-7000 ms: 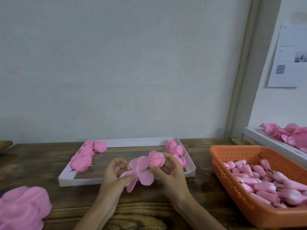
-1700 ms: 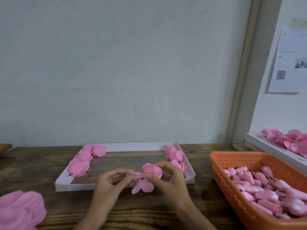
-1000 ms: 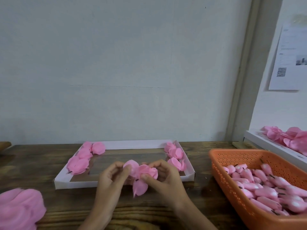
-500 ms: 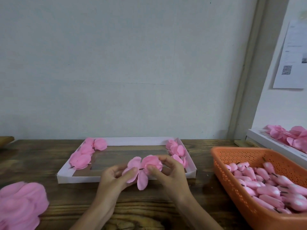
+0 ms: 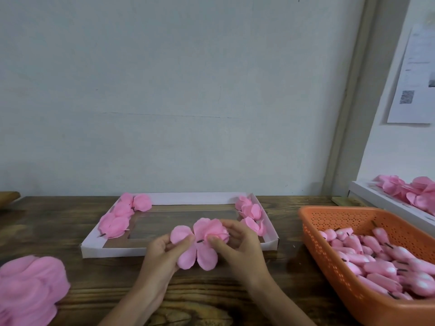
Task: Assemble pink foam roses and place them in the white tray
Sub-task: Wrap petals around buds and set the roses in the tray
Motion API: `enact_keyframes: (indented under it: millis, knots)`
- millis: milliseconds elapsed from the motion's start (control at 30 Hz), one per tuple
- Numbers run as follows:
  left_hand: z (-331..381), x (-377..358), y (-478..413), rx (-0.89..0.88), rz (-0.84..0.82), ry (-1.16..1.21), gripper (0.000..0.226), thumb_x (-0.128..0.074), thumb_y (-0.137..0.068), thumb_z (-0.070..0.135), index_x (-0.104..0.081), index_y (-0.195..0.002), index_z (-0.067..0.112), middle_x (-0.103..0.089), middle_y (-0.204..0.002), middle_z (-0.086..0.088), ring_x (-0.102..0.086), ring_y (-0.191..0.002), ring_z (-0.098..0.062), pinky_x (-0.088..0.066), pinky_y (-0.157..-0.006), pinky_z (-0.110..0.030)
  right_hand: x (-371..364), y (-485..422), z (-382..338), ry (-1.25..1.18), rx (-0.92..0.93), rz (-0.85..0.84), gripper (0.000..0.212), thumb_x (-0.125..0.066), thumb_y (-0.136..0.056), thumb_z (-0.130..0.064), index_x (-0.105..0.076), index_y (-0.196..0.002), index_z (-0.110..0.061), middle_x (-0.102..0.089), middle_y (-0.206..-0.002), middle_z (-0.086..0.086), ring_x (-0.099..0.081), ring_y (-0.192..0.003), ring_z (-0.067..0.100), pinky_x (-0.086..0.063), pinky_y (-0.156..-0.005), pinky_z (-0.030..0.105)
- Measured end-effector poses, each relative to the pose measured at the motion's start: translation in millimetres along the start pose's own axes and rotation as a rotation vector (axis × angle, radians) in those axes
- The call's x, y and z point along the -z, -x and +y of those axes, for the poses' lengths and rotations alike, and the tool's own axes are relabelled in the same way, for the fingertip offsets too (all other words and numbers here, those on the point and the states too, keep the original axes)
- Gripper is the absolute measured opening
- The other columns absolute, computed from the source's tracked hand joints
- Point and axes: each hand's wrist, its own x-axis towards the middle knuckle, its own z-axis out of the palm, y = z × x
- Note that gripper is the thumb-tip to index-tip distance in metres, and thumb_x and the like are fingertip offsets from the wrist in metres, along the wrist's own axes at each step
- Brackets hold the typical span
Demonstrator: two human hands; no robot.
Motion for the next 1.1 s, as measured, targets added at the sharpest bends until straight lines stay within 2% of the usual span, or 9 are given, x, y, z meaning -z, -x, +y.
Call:
enact_keyframes:
  millis: [200, 367, 467, 633, 733, 833, 933, 1000, 1100]
  knots:
    - [0, -2, 1, -0.001, 0.006, -0.013, 0.032, -0.082, -0.073, 0.036, -0.083, -0.093, 0.012, -0.08, -0.099, -0.017, -0.078, -0.091, -0.025, -0.062, -0.068, -0.029, -3, 4, 0, 0.198, 0.137, 0.05, 0.02, -0.082, -0.088, -0.015, -0.074, -0.104, -0.021, -0.076, -0.101, -0.006, -0.074, -0.096, 0.015, -0.063, -0.083, 0.04]
    - [-2, -2, 0, 0.036, -0.055, 0.096, 0.026, -0.078, -0.083, 0.019, -0.08, -0.101, 0.0, -0.077, -0.108, -0.025, -0.075, -0.106, -0.033, -0.063, -0.085, -0.034, -5, 4, -1, 0.381, 0.26, 0.033, 0.02, -0.085, -0.083, -0.017, -0.072, -0.093, -0.027, -0.063, -0.1, -0.014, -0.065, -0.093, 0.015, -0.059, -0.076, 0.037]
    - [0, -1, 0, 0.016, -0.058, 0.09, 0.017, -0.076, -0.085, 0.01, -0.081, -0.1, 0.003, -0.077, -0.109, -0.024, -0.076, -0.105, -0.033, -0.063, -0.084, -0.033, -5, 6, 2, 0.418, 0.325, -0.007, 0.024, -0.085, -0.081, -0.02, -0.072, -0.099, -0.031, -0.067, -0.099, -0.016, -0.067, -0.094, 0.013, -0.059, -0.075, 0.035]
    - [2, 0, 1, 0.023, -0.121, 0.022, 0.033, -0.085, -0.078, 0.021, -0.082, -0.109, 0.013, -0.078, -0.113, -0.017, -0.075, -0.109, -0.031, -0.063, -0.089, -0.038, -6, 9, 0, 0.397, 0.332, -0.058, 0.028, -0.085, -0.083, -0.029, -0.067, -0.103, -0.038, -0.073, -0.101, -0.026, -0.072, -0.096, 0.004, -0.061, -0.077, 0.026]
    - [0, -2, 2, 0.03, -0.068, -0.039, 0.018, -0.079, -0.086, 0.017, -0.083, -0.103, 0.012, -0.079, -0.106, -0.018, -0.076, -0.104, -0.033, -0.063, -0.091, -0.045, -7, 10, 0, 0.454, 0.335, -0.055, 0.028, -0.083, -0.083, -0.039, -0.066, -0.105, -0.037, -0.073, -0.101, -0.026, -0.072, -0.095, 0.001, -0.061, -0.077, 0.028]
    - [0, -3, 3, 0.027, 0.015, -0.085, 0.008, -0.078, -0.087, 0.014, -0.085, -0.092, 0.015, -0.08, -0.096, -0.016, -0.078, -0.094, -0.03, -0.064, -0.078, -0.04, -9, 11, 0, 0.554, 0.362, -0.05, 0.025, -0.079, -0.086, -0.045, -0.065, -0.105, -0.036, -0.074, -0.099, -0.022, -0.07, -0.092, 0.002, -0.058, -0.075, 0.031]
    - [1, -7, 6, 0.011, 0.018, -0.096, 0.004, -0.082, -0.084, 0.014, -0.085, -0.087, 0.014, -0.08, -0.091, -0.017, -0.078, -0.086, -0.029, -0.062, -0.066, -0.034, -13, 12, -1, 0.664, 0.495, -0.023, 0.018, -0.079, -0.089, -0.036, -0.067, -0.1, -0.032, -0.073, -0.09, -0.016, -0.066, -0.079, 0.005, -0.054, -0.067, 0.032]
    - [2, -8, 6, 0.008, 0.019, -0.092, 0.014, -0.091, -0.076, 0.018, -0.084, -0.087, 0.013, -0.079, -0.09, -0.019, -0.078, -0.085, -0.031, -0.062, -0.067, -0.037, -14, 13, -3, 0.674, 0.507, -0.003, 0.015, -0.08, -0.089, -0.032, -0.069, -0.098, -0.029, -0.073, -0.086, -0.014, -0.065, -0.075, 0.006, -0.054, -0.064, 0.034]
    - [3, -7, 5, 0.022, -0.013, -0.071, 0.04, -0.095, -0.067, 0.036, -0.081, -0.088, 0.005, -0.077, -0.09, -0.024, -0.075, -0.081, -0.031, -0.061, -0.07, -0.039, -13, 14, -7, 0.555, 0.432, -0.019, 0.019, -0.077, -0.09, -0.041, -0.071, -0.096, -0.025, -0.072, -0.087, -0.013, -0.067, -0.078, 0.008, -0.055, -0.065, 0.034]
